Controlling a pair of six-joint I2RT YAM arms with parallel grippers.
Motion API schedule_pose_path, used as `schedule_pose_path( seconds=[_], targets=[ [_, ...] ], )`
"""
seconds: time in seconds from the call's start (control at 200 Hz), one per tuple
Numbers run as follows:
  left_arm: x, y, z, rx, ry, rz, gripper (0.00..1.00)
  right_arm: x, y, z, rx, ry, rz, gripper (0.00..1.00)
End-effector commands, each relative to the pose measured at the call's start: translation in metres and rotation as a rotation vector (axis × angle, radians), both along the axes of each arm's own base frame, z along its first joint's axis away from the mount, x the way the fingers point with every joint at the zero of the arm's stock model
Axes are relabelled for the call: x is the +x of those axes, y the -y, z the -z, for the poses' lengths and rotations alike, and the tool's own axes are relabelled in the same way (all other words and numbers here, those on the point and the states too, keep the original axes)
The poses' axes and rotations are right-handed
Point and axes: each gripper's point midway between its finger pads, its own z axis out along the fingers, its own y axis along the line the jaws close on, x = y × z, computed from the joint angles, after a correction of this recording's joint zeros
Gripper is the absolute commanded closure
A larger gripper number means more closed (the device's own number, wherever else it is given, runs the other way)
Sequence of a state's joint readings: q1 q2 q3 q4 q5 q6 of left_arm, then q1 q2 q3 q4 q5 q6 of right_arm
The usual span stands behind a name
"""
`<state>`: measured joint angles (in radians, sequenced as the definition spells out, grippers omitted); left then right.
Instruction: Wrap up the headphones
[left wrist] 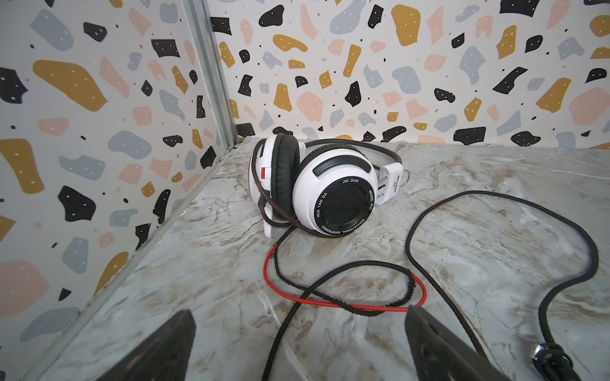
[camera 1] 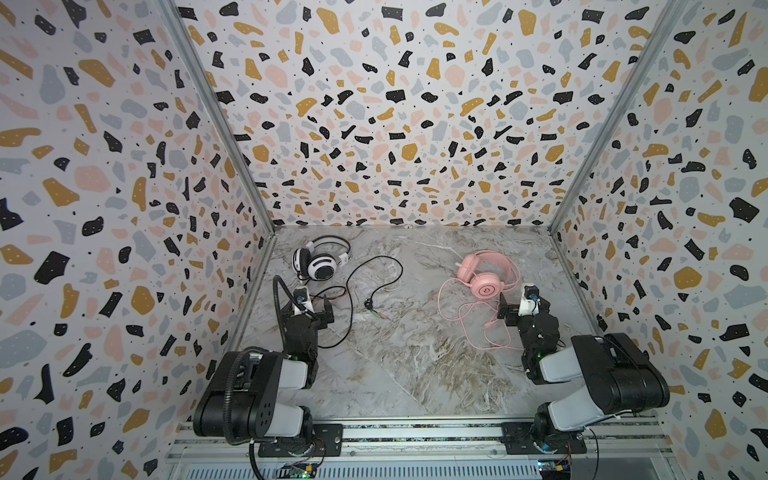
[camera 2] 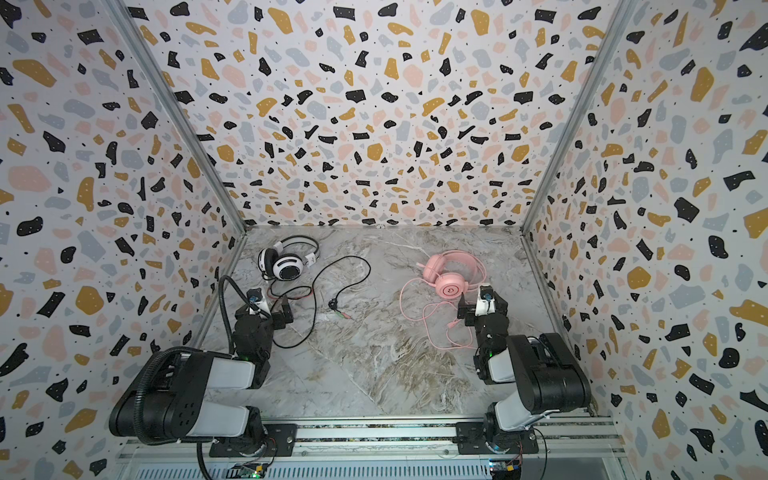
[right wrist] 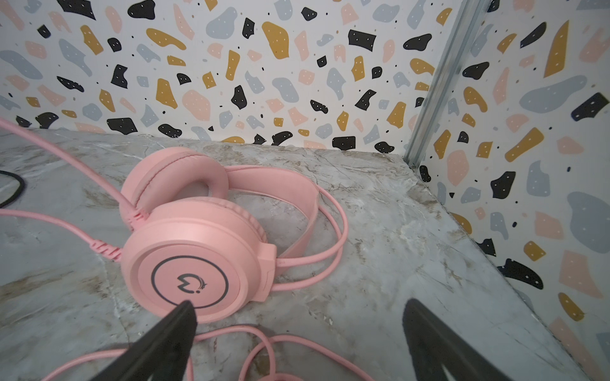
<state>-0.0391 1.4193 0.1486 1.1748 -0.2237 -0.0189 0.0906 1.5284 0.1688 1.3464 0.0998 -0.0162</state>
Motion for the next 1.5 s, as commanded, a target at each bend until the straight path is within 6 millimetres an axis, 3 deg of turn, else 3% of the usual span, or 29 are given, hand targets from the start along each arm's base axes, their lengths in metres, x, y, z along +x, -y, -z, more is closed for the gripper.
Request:
schedule_pose_path(
  seconds=[0.0,0.971,1.086,1.196,1.327,1.437,1.492],
  targets=[
    [0.007,-0.003,-0.021,-0.004,0.073,-0.013,0.0,0.004,0.0,-0.01,0.014,0.03,0.0,0.01],
    [0.006,-0.003,-0.021,-0.002,0.075,-0.015,0.0,0.003,0.0,-0.011,0.012,0.033,0.0,0.01],
    [0.008,-0.008,-0.022,-0.012,0.067,-0.045,0.0,-0.003,-0.005,-0.025,-0.036,0.056,0.032,0.01],
    [0.018,-0.005,-0.027,-0.018,0.001,-0.033,0.0,0.005,-0.012,-0.049,-0.049,0.038,0.014,0.01],
    [0.032,-0.026,-0.034,-0.082,-0.142,-0.187,0.0,0.009,-0.015,-0.085,0.112,0.088,-0.001,0.01],
    [0.031,-0.029,-0.047,-0.122,-0.152,-0.224,0.0,0.018,-0.009,-0.085,0.323,-0.055,0.001,0.01],
    [0.025,-0.036,-0.056,-0.181,-0.128,-0.28,0.0,0.022,-0.02,-0.087,0.394,-0.098,-0.096,0.01]
  ],
)
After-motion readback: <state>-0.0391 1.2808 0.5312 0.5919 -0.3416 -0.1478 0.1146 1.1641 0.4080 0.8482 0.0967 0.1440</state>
